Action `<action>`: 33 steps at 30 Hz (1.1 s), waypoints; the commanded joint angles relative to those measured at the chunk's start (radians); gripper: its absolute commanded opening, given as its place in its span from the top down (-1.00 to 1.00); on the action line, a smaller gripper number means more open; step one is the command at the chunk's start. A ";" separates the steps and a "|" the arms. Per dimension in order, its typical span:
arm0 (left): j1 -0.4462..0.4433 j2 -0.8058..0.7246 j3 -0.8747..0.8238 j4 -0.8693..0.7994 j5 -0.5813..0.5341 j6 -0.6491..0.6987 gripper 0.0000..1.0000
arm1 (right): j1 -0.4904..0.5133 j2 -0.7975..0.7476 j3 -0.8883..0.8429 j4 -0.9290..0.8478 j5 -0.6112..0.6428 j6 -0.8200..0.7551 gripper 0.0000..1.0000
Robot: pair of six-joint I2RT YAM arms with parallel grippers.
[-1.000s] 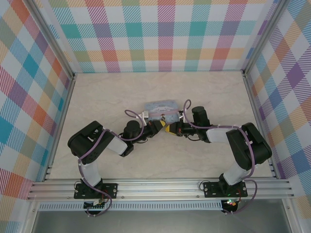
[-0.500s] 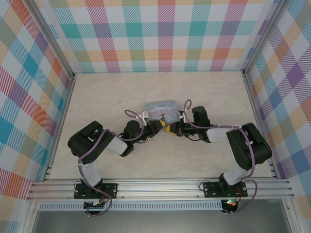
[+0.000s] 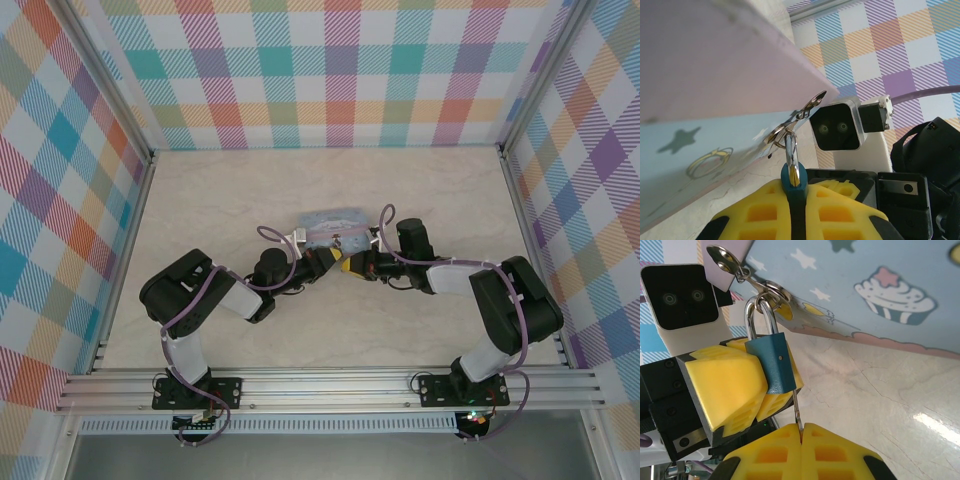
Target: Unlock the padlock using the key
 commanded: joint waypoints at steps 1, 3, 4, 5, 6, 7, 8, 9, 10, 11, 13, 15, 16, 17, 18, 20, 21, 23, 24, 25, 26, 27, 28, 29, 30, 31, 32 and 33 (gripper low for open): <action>-0.017 0.012 0.005 0.033 0.012 0.023 1.00 | -0.006 -0.029 0.003 -0.025 -0.032 -0.034 0.90; -0.017 0.013 0.004 0.032 0.009 0.023 1.00 | -0.006 -0.030 0.000 -0.043 -0.033 -0.040 0.90; -0.017 0.013 0.004 0.032 0.008 0.024 1.00 | -0.006 -0.033 -0.004 -0.047 -0.031 -0.044 0.90; -0.017 0.013 0.004 0.032 0.007 0.024 1.00 | -0.006 -0.035 -0.008 -0.052 -0.033 -0.044 0.90; -0.016 0.013 0.003 0.032 0.005 0.025 1.00 | -0.006 -0.038 -0.011 -0.051 -0.032 -0.046 0.90; -0.017 0.012 0.004 0.033 0.005 0.024 1.00 | -0.006 -0.042 -0.015 -0.051 -0.031 -0.046 0.90; -0.017 0.015 0.003 0.033 0.004 0.024 1.00 | -0.006 -0.046 -0.018 -0.051 -0.032 -0.046 0.90; -0.017 0.015 0.002 0.032 0.003 0.024 1.00 | -0.006 -0.049 -0.019 -0.051 -0.031 -0.046 0.90; -0.017 0.016 0.004 0.033 0.004 0.024 1.00 | -0.006 -0.052 -0.020 -0.051 -0.031 -0.047 0.90; -0.016 0.016 0.004 0.032 0.004 0.024 1.00 | -0.006 -0.057 -0.019 -0.053 -0.030 -0.047 0.90; -0.017 0.017 0.005 0.033 0.005 0.024 1.00 | -0.006 -0.063 -0.019 -0.053 -0.022 -0.049 0.90; -0.017 0.018 0.005 0.033 0.005 0.023 1.00 | -0.006 -0.063 -0.013 -0.053 -0.022 -0.049 0.90; -0.017 0.015 0.005 0.034 0.008 0.023 1.00 | -0.006 -0.059 -0.009 -0.050 -0.023 -0.047 0.90; -0.016 0.016 0.007 0.034 0.008 0.023 1.00 | -0.006 -0.053 -0.004 -0.047 -0.024 -0.045 0.90; -0.017 0.016 0.007 0.035 0.009 0.024 1.00 | -0.006 -0.049 -0.001 -0.045 -0.024 -0.043 0.90; -0.016 0.014 0.007 0.035 0.012 0.023 1.00 | -0.006 -0.036 0.005 -0.042 -0.026 -0.041 0.90; -0.016 0.013 0.005 0.038 0.010 0.023 1.00 | -0.006 -0.031 0.007 -0.042 -0.027 -0.041 0.90; -0.017 0.011 0.007 0.037 0.012 0.023 1.00 | -0.005 -0.020 0.008 -0.039 -0.028 -0.040 0.90; -0.017 0.011 0.007 0.038 0.013 0.023 1.00 | -0.004 -0.017 0.005 -0.035 -0.028 -0.039 0.90; -0.017 0.009 0.007 0.038 0.013 0.023 1.00 | -0.004 -0.013 0.005 -0.028 -0.029 -0.035 0.90; -0.017 0.010 0.007 0.038 0.014 0.021 1.00 | -0.004 -0.010 0.003 -0.022 -0.028 -0.032 0.90; -0.017 0.009 0.007 0.039 0.014 0.022 1.00 | -0.004 -0.007 0.004 -0.020 -0.030 -0.030 0.90; -0.017 0.010 0.007 0.038 0.016 0.020 1.00 | -0.004 -0.005 0.006 -0.014 -0.029 -0.027 0.90; -0.017 0.009 0.007 0.039 0.018 0.020 1.00 | -0.002 -0.004 0.005 -0.005 -0.030 -0.023 0.90; -0.017 0.007 0.007 0.039 0.018 0.020 1.00 | -0.003 -0.002 0.004 0.002 -0.030 -0.020 0.90; -0.017 0.006 0.006 0.039 0.018 0.019 1.00 | -0.003 -0.004 0.007 0.009 -0.030 -0.017 0.90; -0.017 0.004 0.005 0.039 0.018 0.021 1.00 | -0.003 -0.005 0.010 0.011 -0.029 -0.015 0.90; -0.017 0.003 0.005 0.039 0.017 0.022 1.00 | -0.003 -0.005 0.012 0.014 -0.029 -0.015 0.90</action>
